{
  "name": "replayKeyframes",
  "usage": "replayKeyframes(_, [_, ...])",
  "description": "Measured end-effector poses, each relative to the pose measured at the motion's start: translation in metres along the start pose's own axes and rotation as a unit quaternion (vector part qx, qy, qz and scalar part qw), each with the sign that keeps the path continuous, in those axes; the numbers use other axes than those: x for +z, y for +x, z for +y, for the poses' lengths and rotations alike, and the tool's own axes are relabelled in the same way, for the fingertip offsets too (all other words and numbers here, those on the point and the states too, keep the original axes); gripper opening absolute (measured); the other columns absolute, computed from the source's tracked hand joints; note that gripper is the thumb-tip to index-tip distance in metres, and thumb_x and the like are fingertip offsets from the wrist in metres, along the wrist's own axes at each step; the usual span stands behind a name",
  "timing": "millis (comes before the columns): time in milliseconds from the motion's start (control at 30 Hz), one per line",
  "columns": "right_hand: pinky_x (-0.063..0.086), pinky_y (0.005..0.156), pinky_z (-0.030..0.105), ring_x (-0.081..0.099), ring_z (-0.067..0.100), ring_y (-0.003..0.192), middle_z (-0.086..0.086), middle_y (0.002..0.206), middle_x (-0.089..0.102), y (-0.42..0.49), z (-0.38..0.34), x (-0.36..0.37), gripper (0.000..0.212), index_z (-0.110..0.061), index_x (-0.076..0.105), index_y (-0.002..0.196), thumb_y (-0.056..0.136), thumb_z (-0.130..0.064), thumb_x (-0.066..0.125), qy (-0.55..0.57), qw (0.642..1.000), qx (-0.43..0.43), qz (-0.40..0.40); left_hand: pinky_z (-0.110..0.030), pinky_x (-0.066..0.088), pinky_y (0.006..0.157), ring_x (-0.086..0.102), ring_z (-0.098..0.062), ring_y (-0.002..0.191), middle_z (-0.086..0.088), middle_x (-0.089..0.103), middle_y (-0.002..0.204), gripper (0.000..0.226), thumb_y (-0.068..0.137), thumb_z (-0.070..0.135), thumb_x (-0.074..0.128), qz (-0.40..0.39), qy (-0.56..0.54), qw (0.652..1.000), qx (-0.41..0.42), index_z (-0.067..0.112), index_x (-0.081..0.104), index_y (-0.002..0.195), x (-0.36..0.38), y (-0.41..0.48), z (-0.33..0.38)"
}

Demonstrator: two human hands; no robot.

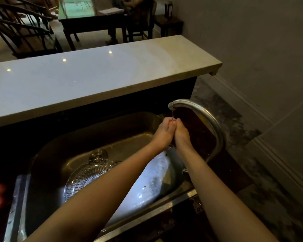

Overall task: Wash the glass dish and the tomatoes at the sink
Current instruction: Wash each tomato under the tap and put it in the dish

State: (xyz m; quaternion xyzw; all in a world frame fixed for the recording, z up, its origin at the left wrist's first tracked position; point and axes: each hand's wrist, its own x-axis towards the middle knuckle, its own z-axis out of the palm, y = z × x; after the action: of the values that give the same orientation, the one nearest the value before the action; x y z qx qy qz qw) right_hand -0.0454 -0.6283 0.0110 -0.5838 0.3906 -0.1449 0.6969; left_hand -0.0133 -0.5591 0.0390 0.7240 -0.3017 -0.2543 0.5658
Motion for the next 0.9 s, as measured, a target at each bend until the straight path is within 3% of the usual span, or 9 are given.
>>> replayKeyframes(133, [0.049,0.072,0.034,0.057,0.012,0.086,0.000,0.099,0.058,-0.013,0.005,0.010,0.044,-0.033,0.046,0.115,0.084,-0.060,0.030,-0.066,0.997,-0.031,-0.010,-0.020,0.039,0.059,0.051,-0.012,0.077,-0.001,0.052,0.088,0.032,0.101,0.030,0.027,0.082,-0.019,0.993,-0.083,0.009,0.047,0.115,-0.011,0.003,-0.003])
replayKeyframes(233, [0.040,0.058,0.027,0.053,0.006,0.077,-0.006,0.086,0.055,-0.019,0.009,0.003,0.030,-0.040,0.046,0.107,0.089,-0.057,0.030,-0.061,0.997,-0.027,0.034,-0.027,0.046,0.065,0.057,-0.018,0.081,-0.007,0.056,0.096,0.041,0.100,0.040,0.026,-0.007,0.036,0.991,-0.128,0.012,0.045,0.124,-0.012,0.000,0.005])
replayKeyframes(300, [0.037,0.056,0.025,0.055,0.007,0.076,-0.009,0.082,0.056,-0.022,0.008,-0.001,0.023,-0.043,0.051,0.089,0.090,-0.054,0.030,-0.048,0.996,-0.043,0.058,-0.038,0.053,0.077,0.062,-0.027,0.091,-0.012,0.058,0.103,0.041,0.099,0.042,0.026,-0.072,0.057,0.987,-0.132,0.016,0.043,0.126,-0.012,-0.006,0.011])
replayKeyframes(400, [0.042,0.060,0.029,0.060,0.019,0.084,0.000,0.086,0.060,-0.024,0.001,0.003,0.029,-0.040,0.057,0.086,0.092,-0.049,0.030,-0.040,0.995,-0.059,0.070,-0.033,0.053,0.076,0.060,-0.021,0.091,-0.012,0.058,0.109,0.038,0.101,0.037,0.026,-0.081,0.042,0.989,-0.115,0.017,0.044,0.127,-0.015,-0.008,0.015])
replayKeyframes(467, [0.049,0.077,0.043,0.058,0.030,0.097,0.007,0.103,0.056,-0.025,-0.006,0.008,0.025,-0.041,0.055,0.093,0.091,-0.051,0.032,-0.073,0.992,-0.075,0.068,-0.025,0.049,0.068,0.058,-0.017,0.084,-0.016,0.060,0.107,0.040,0.102,0.032,0.025,-0.067,0.015,0.990,-0.120,0.010,0.046,0.127,-0.016,-0.007,0.017])
replayKeyframes(567, [0.051,0.082,0.049,0.053,0.020,0.097,-0.006,0.106,0.042,-0.031,-0.008,0.005,0.014,-0.059,0.043,0.082,0.079,-0.067,0.032,-0.147,0.982,-0.114,0.035,-0.019,0.045,0.054,0.054,-0.014,0.067,-0.010,0.057,0.080,0.047,0.102,0.034,0.022,-0.028,-0.042,0.984,-0.171,0.000,0.052,0.113,-0.019,-0.007,0.021])
replayKeyframes(700, [0.055,0.076,0.038,0.059,0.013,0.088,-0.005,0.099,0.057,-0.038,-0.015,-0.004,0.029,-0.040,0.050,0.081,0.088,-0.059,0.030,-0.191,0.967,-0.170,0.011,-0.020,0.040,0.045,0.047,-0.012,0.051,-0.004,0.050,0.063,0.043,0.101,0.036,0.024,-0.010,-0.068,0.978,-0.199,0.007,0.055,0.092,-0.017,-0.008,0.024])
replayKeyframes(800, [0.050,0.082,0.042,0.061,0.021,0.090,0.003,0.098,0.063,-0.037,-0.025,-0.008,0.036,-0.031,0.057,0.088,0.092,-0.052,0.027,-0.217,0.963,-0.156,0.039,-0.027,0.035,0.057,0.041,-0.015,0.055,-0.003,0.045,0.061,0.040,0.099,0.034,0.029,0.064,0.036,0.983,-0.167,0.009,0.053,0.079,-0.008,-0.004,0.024])
replayKeyframes(900, [0.047,0.080,0.037,0.060,0.026,0.096,0.013,0.111,0.062,-0.035,-0.031,-0.003,0.049,-0.022,0.054,0.118,0.094,-0.052,0.023,-0.216,0.974,-0.058,0.029,-0.026,0.032,0.053,0.044,-0.012,0.059,0.000,0.047,0.067,0.036,0.099,0.032,0.029,0.093,0.198,0.974,-0.067,0.008,0.054,0.089,-0.011,-0.001,0.023])
